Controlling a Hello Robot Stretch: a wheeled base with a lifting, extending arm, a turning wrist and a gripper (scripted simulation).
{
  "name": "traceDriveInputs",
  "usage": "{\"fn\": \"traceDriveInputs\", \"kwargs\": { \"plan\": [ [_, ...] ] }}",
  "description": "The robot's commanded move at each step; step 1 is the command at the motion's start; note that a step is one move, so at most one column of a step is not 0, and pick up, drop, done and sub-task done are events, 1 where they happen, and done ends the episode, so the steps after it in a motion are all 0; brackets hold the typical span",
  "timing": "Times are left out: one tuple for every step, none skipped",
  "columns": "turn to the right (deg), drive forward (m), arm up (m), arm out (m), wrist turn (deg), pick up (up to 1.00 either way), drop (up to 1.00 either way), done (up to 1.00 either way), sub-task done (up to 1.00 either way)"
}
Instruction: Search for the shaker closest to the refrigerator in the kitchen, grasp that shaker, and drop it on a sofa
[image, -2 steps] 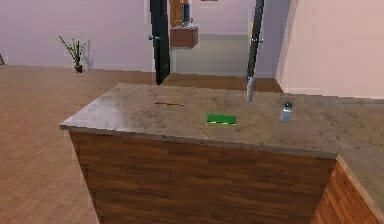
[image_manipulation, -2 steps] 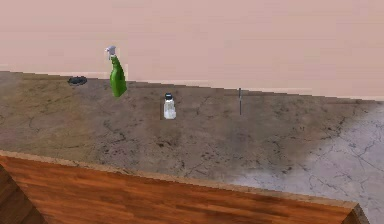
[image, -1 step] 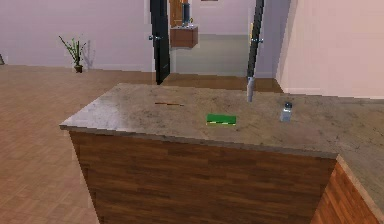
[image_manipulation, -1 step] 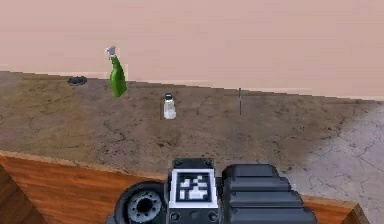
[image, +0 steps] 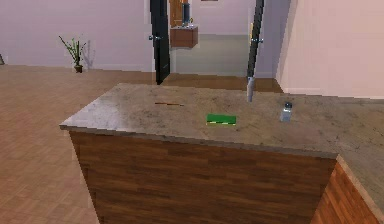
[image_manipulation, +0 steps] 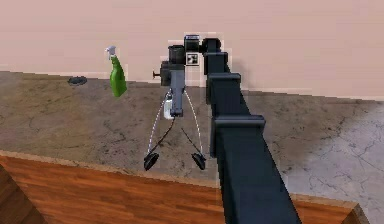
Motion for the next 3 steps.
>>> {"fn": "traceDriveInputs", "kwargs": {
  "plan": [
    [0.0, 0.0, 0.0, 0.0, 45.0, 0.0, 0.0, 0.0, 0.0],
    [0.0, 0.0, 0.0, 0.0, 45.0, 0.0, 0.0, 0.0, 0.0],
    [0.0, 0.0, 0.0, 0.0, 45.0, 0.0, 0.0, 0.0, 0.0]
  ]
}}
